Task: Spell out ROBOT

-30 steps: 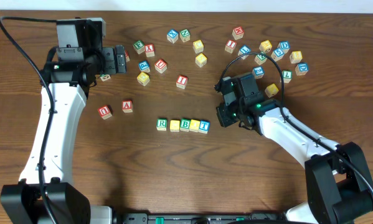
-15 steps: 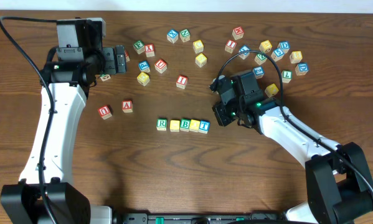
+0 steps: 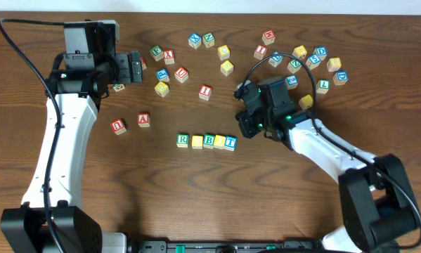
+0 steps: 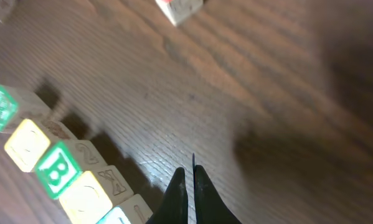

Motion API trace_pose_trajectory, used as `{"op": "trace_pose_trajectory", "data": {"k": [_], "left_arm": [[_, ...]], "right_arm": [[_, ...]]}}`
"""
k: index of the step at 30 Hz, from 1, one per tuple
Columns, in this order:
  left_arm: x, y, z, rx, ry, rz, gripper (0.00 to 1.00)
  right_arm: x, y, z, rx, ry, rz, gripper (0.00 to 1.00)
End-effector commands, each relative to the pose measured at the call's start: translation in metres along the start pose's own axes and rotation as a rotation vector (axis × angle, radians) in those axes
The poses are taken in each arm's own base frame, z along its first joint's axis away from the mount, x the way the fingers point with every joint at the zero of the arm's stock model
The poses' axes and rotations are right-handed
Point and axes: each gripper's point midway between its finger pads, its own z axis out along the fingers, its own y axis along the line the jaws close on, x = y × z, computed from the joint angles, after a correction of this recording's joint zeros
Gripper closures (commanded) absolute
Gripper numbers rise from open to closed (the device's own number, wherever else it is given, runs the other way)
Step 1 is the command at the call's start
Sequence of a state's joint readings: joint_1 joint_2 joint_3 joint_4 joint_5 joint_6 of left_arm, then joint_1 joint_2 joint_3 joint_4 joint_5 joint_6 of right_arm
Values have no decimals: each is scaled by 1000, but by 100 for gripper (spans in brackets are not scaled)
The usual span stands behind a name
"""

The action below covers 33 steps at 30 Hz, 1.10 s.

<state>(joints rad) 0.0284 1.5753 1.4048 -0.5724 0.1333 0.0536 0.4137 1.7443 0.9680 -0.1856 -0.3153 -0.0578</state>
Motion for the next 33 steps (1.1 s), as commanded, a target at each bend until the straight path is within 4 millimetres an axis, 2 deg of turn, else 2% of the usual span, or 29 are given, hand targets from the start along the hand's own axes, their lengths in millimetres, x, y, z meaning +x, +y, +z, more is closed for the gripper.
{"op": "trace_pose_trajectory", "data": {"k": [1, 15, 24, 33], "left_arm": [[-8, -3, -9, 12, -29, 7, 2], [-8, -3, -9, 12, -29, 7, 2], [-8, -3, -9, 12, -29, 7, 2], [-8, -3, -9, 12, -29, 7, 2]], "right_arm": [[2, 7, 13, -25, 18, 10, 99], [-6, 30, 19, -102, -14, -34, 99], [-3, 38, 19, -141, -5, -43, 99], [1, 59, 22, -170, 12, -79, 99]]}}
